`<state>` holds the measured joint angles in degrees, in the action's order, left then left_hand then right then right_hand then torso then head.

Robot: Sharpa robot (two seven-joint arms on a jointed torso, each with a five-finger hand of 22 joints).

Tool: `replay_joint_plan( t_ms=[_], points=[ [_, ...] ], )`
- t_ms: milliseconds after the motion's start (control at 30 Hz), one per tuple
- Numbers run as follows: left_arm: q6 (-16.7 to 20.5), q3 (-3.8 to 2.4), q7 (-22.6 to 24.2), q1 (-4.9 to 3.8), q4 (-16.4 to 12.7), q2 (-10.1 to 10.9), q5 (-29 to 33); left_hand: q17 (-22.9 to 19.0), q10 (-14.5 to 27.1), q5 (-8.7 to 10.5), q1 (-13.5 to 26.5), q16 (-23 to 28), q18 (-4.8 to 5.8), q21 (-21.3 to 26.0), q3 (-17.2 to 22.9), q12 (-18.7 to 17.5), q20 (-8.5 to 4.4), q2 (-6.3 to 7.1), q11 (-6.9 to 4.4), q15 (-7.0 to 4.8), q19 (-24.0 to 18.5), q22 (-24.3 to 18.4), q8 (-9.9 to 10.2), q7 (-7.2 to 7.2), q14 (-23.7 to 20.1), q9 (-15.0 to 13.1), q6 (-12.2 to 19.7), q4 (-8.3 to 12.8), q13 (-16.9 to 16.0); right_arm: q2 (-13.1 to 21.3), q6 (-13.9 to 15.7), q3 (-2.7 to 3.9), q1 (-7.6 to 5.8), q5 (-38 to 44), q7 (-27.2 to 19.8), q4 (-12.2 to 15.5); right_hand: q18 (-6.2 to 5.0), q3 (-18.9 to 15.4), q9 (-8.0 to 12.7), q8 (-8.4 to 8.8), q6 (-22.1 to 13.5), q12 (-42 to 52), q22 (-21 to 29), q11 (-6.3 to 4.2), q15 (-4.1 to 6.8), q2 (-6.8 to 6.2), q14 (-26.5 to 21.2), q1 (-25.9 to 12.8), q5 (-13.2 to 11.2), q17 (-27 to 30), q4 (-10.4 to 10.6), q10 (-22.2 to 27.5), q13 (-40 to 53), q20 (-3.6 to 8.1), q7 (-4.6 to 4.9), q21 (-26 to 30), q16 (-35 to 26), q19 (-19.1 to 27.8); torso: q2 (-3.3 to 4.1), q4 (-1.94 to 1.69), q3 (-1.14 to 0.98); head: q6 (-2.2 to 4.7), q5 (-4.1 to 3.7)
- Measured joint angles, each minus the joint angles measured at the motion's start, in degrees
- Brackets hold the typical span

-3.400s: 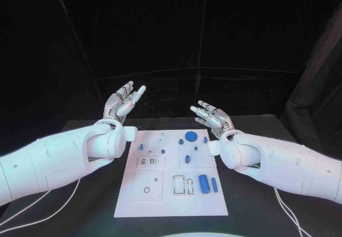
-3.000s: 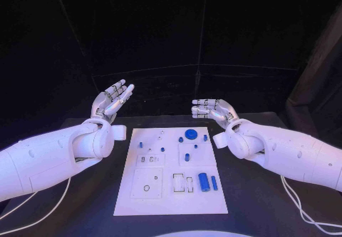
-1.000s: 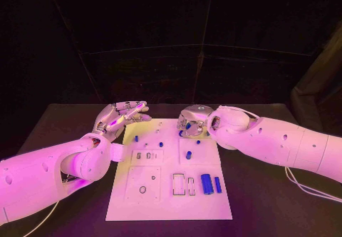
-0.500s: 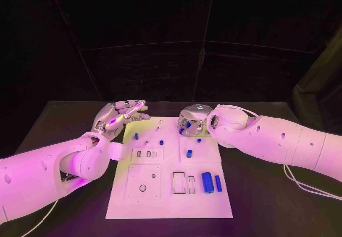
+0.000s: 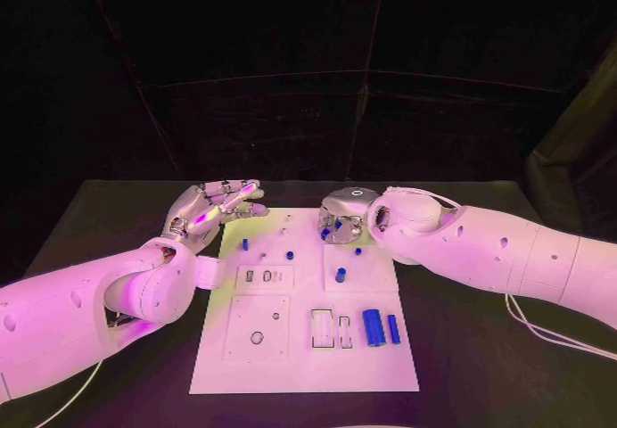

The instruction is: Assemble the parts on the task board

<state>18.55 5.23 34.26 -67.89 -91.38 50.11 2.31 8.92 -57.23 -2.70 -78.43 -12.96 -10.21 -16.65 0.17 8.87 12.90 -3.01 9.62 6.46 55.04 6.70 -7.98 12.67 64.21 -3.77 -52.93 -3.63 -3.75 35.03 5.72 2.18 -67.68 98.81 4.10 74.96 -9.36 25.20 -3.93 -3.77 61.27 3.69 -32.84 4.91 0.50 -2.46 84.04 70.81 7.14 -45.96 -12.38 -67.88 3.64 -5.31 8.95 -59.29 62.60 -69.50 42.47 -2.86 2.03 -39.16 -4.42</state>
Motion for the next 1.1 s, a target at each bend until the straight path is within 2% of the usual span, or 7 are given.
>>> replay_joint_plan(
  t_ms=[233,533,667,900,1100],
  points=[
    [-0.2,0.01,-0.1,0.00,0.2,-0.1,0.0,0.1,0.0,0.00,0.0,0.2,0.01,0.0,0.0,-0.2,-0.19,0.00,0.00,0.00,0.2,-0.1,0.2,0.00,0.0,0.0,0.0,0.0,0.0,-0.5,-0.8,0.07,-0.10,-0.1,0.0,-0.8,0.00,1.2,0.0,0.01,0.7,0.0,-1.4,-0.20,0.00,0.00,0.0,0.0,-1.0,-0.8,0.7,-0.6,0.0,0.00,-0.11,-1.2,1.1,0.0,0.08,-0.02,0.04,-0.04,0.04],
    [-0.3,0.09,-0.2,0.00,0.4,-0.1,0.0,0.1,0.0,0.00,0.0,0.2,0.00,0.0,0.0,-0.2,-0.19,0.00,0.00,0.00,0.2,-0.1,0.2,0.00,0.0,0.0,0.0,0.0,0.0,-0.8,-0.3,0.06,-0.12,-0.1,0.9,-0.7,0.00,4.0,0.0,-0.16,1.6,0.0,-2.8,-0.41,0.00,0.98,0.0,1.0,-2.2,-1.2,1.1,-1.8,0.1,0.00,-0.42,-2.7,1.9,0.0,0.16,-0.04,0.10,-0.03,-0.05],
    [-0.3,0.13,-0.2,0.02,0.4,-0.1,0.0,0.1,0.0,0.00,0.0,0.2,0.00,0.0,0.0,-0.2,-0.19,0.00,0.00,0.00,0.2,-0.1,0.2,0.00,0.0,0.0,0.0,0.0,0.0,-0.7,1.8,0.01,0.02,-0.2,1.1,-0.2,0.00,4.2,-0.1,-0.16,1.6,0.0,-3.1,-0.41,0.00,1.21,0.0,1.2,-2.2,-1.3,1.0,-1.8,0.1,0.00,-0.43,-2.8,1.9,0.0,0.16,-0.09,0.15,0.17,-0.05],
    [-0.4,0.15,-0.2,0.02,0.4,0.1,0.0,0.1,0.0,0.00,0.2,0.2,0.01,0.0,0.0,-0.2,-0.19,-0.19,0.00,0.21,0.2,-0.1,0.2,0.00,0.2,0.0,0.0,0.0,0.0,-0.3,8.1,0.04,0.01,-0.7,1.2,0.7,0.00,5.4,-0.1,-0.14,1.8,-0.2,-3.8,-0.40,0.00,1.27,0.0,1.3,-1.7,-1.8,0.9,-1.8,0.1,0.00,-0.24,-3.6,2.5,0.0,0.18,-0.13,0.22,0.70,0.08],
    [-0.4,0.15,-0.2,0.02,0.4,0.1,0.1,0.1,0.0,0.00,0.2,0.2,0.01,0.0,0.0,-0.2,-0.19,-0.19,0.00,0.21,0.2,-0.1,0.2,0.00,0.2,0.0,0.0,0.0,0.0,-2.2,12.4,0.06,-0.02,-1.2,1.4,-1.0,0.00,5.8,-0.1,0.01,1.8,-0.3,-4.1,-0.40,0.00,1.27,0.0,1.3,-1.4,-1.8,1.0,-1.8,0.0,0.00,-0.24,-3.9,2.7,0.0,0.38,-0.24,0.24,1.26,0.25]
  ],
)
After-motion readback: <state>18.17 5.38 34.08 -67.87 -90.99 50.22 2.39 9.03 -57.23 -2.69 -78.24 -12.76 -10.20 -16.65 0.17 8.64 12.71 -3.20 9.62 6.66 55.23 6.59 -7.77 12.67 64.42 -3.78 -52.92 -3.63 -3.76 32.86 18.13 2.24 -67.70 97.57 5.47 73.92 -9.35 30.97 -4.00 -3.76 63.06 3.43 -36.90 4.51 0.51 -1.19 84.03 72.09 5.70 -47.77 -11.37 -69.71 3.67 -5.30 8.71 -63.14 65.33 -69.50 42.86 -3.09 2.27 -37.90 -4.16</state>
